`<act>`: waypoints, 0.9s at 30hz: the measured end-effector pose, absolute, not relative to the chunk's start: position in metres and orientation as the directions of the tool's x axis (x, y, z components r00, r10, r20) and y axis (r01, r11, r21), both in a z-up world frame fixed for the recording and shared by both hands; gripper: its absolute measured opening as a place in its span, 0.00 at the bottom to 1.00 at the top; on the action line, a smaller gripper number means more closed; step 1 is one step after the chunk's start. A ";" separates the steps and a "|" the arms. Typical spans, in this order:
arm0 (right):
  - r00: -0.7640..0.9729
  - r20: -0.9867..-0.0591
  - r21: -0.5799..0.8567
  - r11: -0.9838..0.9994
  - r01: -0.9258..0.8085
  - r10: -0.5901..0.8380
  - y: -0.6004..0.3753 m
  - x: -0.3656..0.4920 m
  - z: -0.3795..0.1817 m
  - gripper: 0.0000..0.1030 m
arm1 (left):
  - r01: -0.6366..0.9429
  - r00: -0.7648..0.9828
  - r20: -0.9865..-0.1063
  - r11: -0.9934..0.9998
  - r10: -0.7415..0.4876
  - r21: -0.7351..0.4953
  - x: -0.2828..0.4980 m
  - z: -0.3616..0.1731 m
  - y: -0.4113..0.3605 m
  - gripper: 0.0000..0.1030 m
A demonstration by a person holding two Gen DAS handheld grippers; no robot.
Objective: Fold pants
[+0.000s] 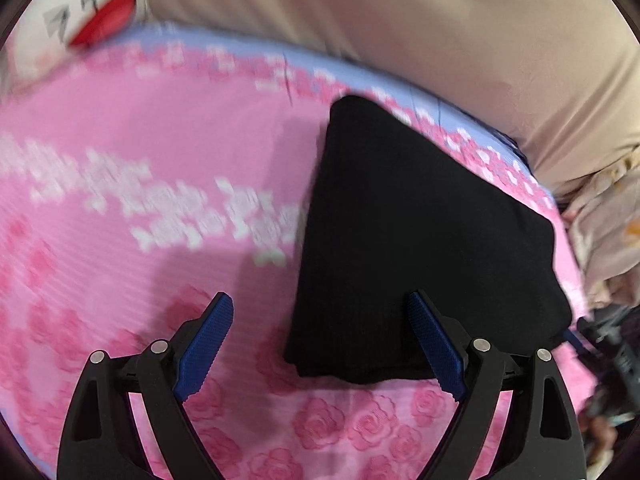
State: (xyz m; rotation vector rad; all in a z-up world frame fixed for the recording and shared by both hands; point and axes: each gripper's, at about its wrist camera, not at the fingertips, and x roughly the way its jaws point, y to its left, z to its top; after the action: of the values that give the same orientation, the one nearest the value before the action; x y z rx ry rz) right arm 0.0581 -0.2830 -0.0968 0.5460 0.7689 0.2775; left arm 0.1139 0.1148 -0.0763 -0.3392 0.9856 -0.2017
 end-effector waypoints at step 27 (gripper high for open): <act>0.575 -0.574 0.686 0.726 -0.051 0.583 -0.256 0.097 -0.116 0.96 | 0.125 0.326 -0.766 0.829 -0.554 -0.546 0.159 -0.091 0.094 0.89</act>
State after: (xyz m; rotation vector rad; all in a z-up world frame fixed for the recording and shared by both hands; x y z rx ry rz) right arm 0.0970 -0.2559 -0.1160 0.6726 0.8905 0.4062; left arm 0.1592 0.0936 -0.0911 -0.4279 1.1616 -0.4631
